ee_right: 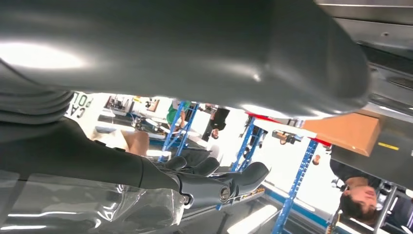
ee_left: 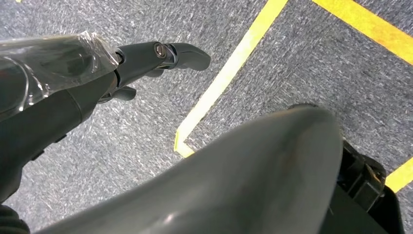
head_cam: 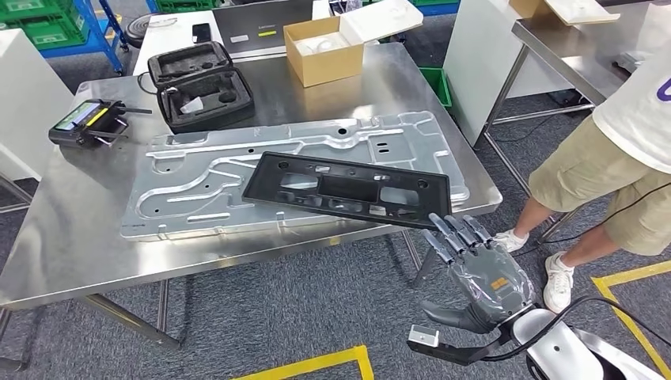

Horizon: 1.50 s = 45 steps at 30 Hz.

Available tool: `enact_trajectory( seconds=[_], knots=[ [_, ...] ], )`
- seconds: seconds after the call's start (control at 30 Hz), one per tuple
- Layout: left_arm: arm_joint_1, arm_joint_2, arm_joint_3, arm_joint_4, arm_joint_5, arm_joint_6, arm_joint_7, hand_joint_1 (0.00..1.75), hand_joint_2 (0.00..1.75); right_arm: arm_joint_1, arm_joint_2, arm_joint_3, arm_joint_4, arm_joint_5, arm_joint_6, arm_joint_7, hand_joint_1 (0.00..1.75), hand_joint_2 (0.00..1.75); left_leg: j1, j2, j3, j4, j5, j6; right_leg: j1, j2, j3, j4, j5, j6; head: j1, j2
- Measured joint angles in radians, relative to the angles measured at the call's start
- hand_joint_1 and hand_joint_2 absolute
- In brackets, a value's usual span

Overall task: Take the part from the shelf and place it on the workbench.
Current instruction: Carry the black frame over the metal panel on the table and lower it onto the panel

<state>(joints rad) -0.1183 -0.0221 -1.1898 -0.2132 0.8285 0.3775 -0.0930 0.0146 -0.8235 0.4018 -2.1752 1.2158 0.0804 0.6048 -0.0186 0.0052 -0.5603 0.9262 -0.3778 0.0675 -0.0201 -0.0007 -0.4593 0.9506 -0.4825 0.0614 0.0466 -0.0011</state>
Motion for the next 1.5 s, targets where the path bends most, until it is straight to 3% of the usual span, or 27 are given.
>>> enact_trajectory(
  seconds=[0.1,0.13,0.2,0.27,0.3,0.33,0.37,0.43,0.5,0.6,0.67,0.77,0.8,0.83,0.9,0.97,1.03,1.13,1.17,1.2,1.27,1.33,1.37,1.4,1.5],
  knots=[
    [0.001,0.001,0.0,0.0,0.0,0.001,0.0,0.0,0.0,0.004,0.0,-0.004,0.003,0.0,-0.001,0.001,0.0,0.0,-0.001,0.0,-0.017,0.015,0.006,-0.016,-0.001,0.0,-0.001,-0.024,-0.006,-0.018,0.0,0.0],
    [0.002,0.001,0.0,0.0,0.0,0.002,0.0,0.0,0.0,0.005,0.0,-0.005,0.004,0.0,-0.002,0.001,0.0,0.0,0.001,-0.001,-0.025,0.032,-0.008,-0.022,-0.003,-0.001,-0.005,-0.024,-0.001,-0.024,-0.001,0.0],
    [0.002,0.001,0.0,0.0,0.0,0.003,0.001,0.0,0.0,0.007,0.001,-0.006,0.005,0.0,-0.003,0.002,0.0,0.0,0.008,-0.002,-0.062,0.127,-0.074,-0.038,-0.006,-0.003,-0.013,-0.025,0.007,-0.035,-0.002,0.0],
    [0.003,0.001,0.0,0.0,0.0,0.003,0.001,0.0,0.0,0.008,0.001,-0.006,0.008,0.0,-0.004,0.002,0.0,0.0,0.017,-0.002,-0.11,0.264,-0.144,-0.051,-0.007,-0.004,-0.021,-0.024,0.014,-0.039,-0.002,0.0],
    [0.003,0.001,0.0,0.0,0.0,0.003,0.002,0.0,0.0,0.009,0.001,-0.006,0.009,0.0,-0.005,0.002,0.0,0.0,0.02,-0.002,-0.12,0.303,-0.156,-0.054,-0.006,-0.005,-0.024,-0.024,0.017,-0.039,-0.002,0.0],
    [0.004,0.001,0.0,0.0,0.0,0.003,0.002,0.0,0.0,0.01,0.001,-0.006,0.011,0.0,-0.007,0.003,0.0,0.0,0.023,-0.002,-0.113,0.308,-0.149,-0.056,-0.007,-0.005,-0.027,-0.024,0.019,-0.038,-0.002,0.0],
    [0.004,0.001,0.0,0.0,0.0,0.003,0.003,0.0,0.0,0.012,0.001,-0.006,0.012,0.0,-0.01,0.005,0.0,0.0,0.024,-0.002,-0.088,0.273,-0.126,-0.055,-0.007,-0.004,-0.028,-0.024,0.021,-0.036,-0.002,0.0],
    [0.003,0.001,0.0,0.0,0.0,0.004,0.003,0.0,0.0,0.017,0.001,-0.009,0.015,0.0,-0.022,0.014,0.0,0.0,0.022,-0.003,-0.004,0.128,-0.068,-0.044,-0.006,-0.004,-0.028,-0.024,0.023,-0.032,-0.002,0.0],
    [0.002,0.001,0.0,0.0,0.001,0.005,0.003,0.0,0.0,0.028,0.001,-0.018,0.018,-0.005,-0.039,0.026,0.0,0.0,0.016,-0.006,0.051,0.022,-0.044,-0.031,-0.005,-0.004,-0.032,-0.024,0.026,-0.025,-0.001,0.0],
    [0.003,0.001,0.0,0.0,0.003,0.006,0.004,0.0,0.0,0.057,-0.001,-0.037,0.026,-0.022,-0.072,0.039,0.0,0.0,0.013,-0.006,0.053,-0.004,-0.043,-0.018,-0.005,-0.004,-0.04,-0.024,0.03,-0.008,-0.001,0.0],
    [0.003,0.001,0.0,0.0,0.006,0.007,0.005,0.0,0.0,0.078,-0.003,-0.053,0.034,-0.045,-0.105,0.041,0.0,0.0,0.017,-0.005,0.053,-0.016,-0.035,-0.007,-0.006,-0.003,-0.057,0.011,0.003,0.0,0.0,0.0],
    [0.002,0.0,0.0,0.0,0.011,0.008,0.005,0.0,0.0,0.122,-0.002,-0.078,0.057,-0.106,-0.183,0.041,0.0,0.0,0.014,-0.004,0.05,-0.02,-0.029,0.004,-0.007,-0.001,-0.146,0.206,-0.097,0.002,0.001,0.0],
    [0.003,0.0,0.0,0.0,0.014,0.008,0.005,0.0,0.0,0.138,-0.001,-0.084,0.066,-0.132,-0.21,0.039,0.0,0.0,0.013,-0.004,0.048,-0.019,-0.028,0.005,-0.007,-0.001,-0.174,0.266,-0.118,0.004,0.001,0.0],
    [0.004,0.0,0.0,0.0,0.017,0.009,0.004,0.0,0.0,0.155,0.002,-0.09,0.079,-0.162,-0.244,0.036,0.0,0.0,0.012,-0.004,0.046,-0.017,-0.028,0.006,-0.008,0.0,-0.186,0.292,-0.118,0.005,0.0,0.0],
    [0.006,0.0,0.0,0.0,0.021,0.01,0.004,0.0,0.0,0.184,0.009,-0.105,0.106,-0.219,-0.308,0.026,0.0,0.0,0.014,-0.005,0.044,-0.011,-0.029,0.004,-0.011,-0.001,-0.152,0.227,-0.068,0.01,0.0,0.0],
    [0.005,0.0,0.0,0.0,0.024,0.011,0.005,0.0,0.0,0.205,0.019,-0.118,0.141,-0.298,-0.382,0.006,0.0,0.0,0.013,-0.005,0.038,0.007,-0.036,-0.006,-0.015,0.0,-0.08,0.083,-0.008,0.013,0.0,0.0],
    [0.003,0.0,0.0,0.0,0.026,0.012,0.005,0.0,0.0,0.228,0.034,-0.122,0.189,-0.397,-0.461,-0.022,0.0,0.0,0.009,-0.006,0.028,0.023,-0.041,-0.018,-0.014,0.004,-0.048,0.012,0.01,0.006,-0.001,0.0],
    [0.006,0.001,0.0,0.0,0.029,0.015,0.005,0.0,0.0,0.253,0.058,-0.114,0.281,-0.519,-0.557,-0.071,0.0,0.0,0.013,-0.007,0.018,0.034,-0.044,-0.03,-0.01,0.006,-0.056,0.014,0.014,-0.013,-0.001,0.0],
    [0.006,0.001,0.0,0.0,0.03,0.017,0.005,0.0,0.0,0.253,0.067,-0.108,0.315,-0.557,-0.586,-0.09,0.0,0.0,0.015,-0.007,0.009,0.054,-0.059,-0.035,-0.01,0.005,-0.059,0.014,0.017,-0.019,-0.002,0.0],
    [0.005,0.001,0.0,0.0,0.031,0.018,0.005,0.0,0.0,0.252,0.075,-0.101,0.348,-0.592,-0.612,-0.108,0.0,0.0,0.017,-0.007,-0.009,0.094,-0.085,-0.04,-0.011,0.005,-0.061,0.013,0.02,-0.024,-0.002,0.0],
    [0.004,0.0,0.0,0.0,0.033,0.022,0.004,0.0,0.0,0.249,0.096,-0.081,0.422,-0.662,-0.651,-0.147,0.0,0.0,0.019,-0.006,-0.067,0.228,-0.155,-0.05,-0.01,0.003,-0.067,0.013,0.024,-0.03,-0.002,0.0],
    [0.005,0.0,0.0,0.0,0.035,0.026,0.005,0.0,0.0,0.239,0.124,-0.054,0.511,-0.765,-0.687,-0.217,0.0,0.0,0.019,-0.006,-0.109,0.326,-0.187,-0.051,-0.008,0.003,-0.072,0.013,0.026,-0.033,-0.002,0.0],
    [0.006,0.0,0.0,0.0,0.036,0.027,0.005,0.0,0.0,0.23,0.142,-0.038,0.564,-0.828,-0.704,-0.263,0.0,0.0,0.018,-0.006,-0.104,0.322,-0.176,-0.048,-0.007,0.003,-0.073,0.013,0.027,-0.034,-0.002,0.0],
    [0.007,0.0,0.0,0.0,0.036,0.028,0.006,0.0,0.0,0.219,0.161,-0.022,0.62,-0.892,-0.715,-0.313,0.0,0.0,0.016,-0.006,-0.078,0.275,-0.149,-0.042,-0.006,0.004,-0.073,0.013,0.027,-0.034,-0.002,0.0],
    [0.003,0.002,0.0,0.0,0.037,0.028,0.009,0.0,0.0,0.176,0.225,0.026,0.805,-1.067,-0.727,-0.458,0.0,0.0,0.002,-0.006,0.031,0.062,-0.069,-0.011,-0.004,0.005,-0.073,0.013,0.03,-0.029,-0.002,0.0]
  ],
)
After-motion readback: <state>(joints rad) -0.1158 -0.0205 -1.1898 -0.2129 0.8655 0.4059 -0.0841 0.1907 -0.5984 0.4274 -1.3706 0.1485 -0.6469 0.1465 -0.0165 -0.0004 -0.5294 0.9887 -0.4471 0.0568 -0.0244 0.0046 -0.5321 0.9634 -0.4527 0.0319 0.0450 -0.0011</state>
